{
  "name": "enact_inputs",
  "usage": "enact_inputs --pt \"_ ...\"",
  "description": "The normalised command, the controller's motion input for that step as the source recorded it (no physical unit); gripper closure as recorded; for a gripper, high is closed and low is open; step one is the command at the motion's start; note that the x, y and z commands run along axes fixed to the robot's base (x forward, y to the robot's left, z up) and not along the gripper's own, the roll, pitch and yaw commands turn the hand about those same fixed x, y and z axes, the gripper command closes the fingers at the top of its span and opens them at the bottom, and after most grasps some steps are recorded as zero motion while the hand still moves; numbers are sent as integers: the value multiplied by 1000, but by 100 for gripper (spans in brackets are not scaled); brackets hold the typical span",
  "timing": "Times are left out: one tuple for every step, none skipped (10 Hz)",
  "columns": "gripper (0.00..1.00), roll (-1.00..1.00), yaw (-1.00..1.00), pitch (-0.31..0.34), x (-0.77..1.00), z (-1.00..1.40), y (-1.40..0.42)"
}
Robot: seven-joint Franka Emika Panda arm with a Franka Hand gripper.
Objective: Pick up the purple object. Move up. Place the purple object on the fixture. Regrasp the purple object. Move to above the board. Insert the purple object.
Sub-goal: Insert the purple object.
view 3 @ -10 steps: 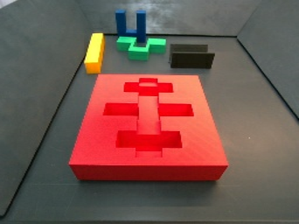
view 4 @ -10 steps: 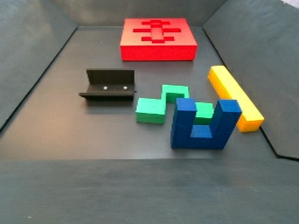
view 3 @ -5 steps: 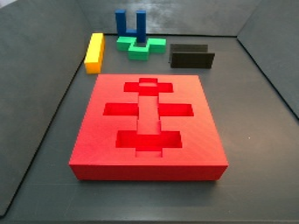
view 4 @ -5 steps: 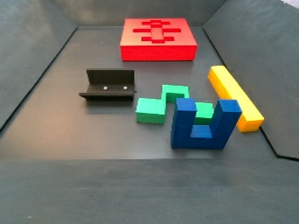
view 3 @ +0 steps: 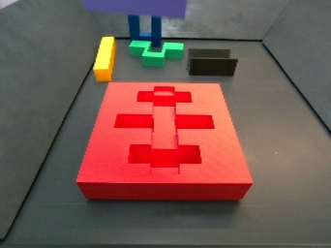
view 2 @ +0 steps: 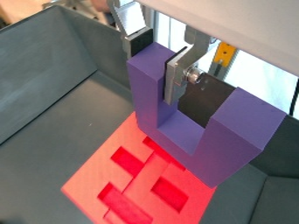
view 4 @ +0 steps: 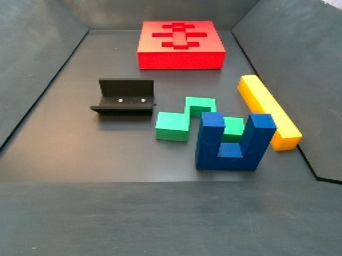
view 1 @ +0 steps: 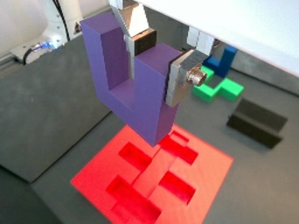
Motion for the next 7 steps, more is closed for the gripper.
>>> enact_inputs --pt "100 40 131 -1 569 -591 -271" --pt "100 0 374 0 691 -517 -166" --pt "100 -54 509 0 649 -437 0" --pt "100 -63 569 0 620 -329 0" --pt "100 -14 591 0 586 -217 -94" --pt "100 137 191 -4 111 0 -309" --pt "100 500 0 -16 0 0 -454"
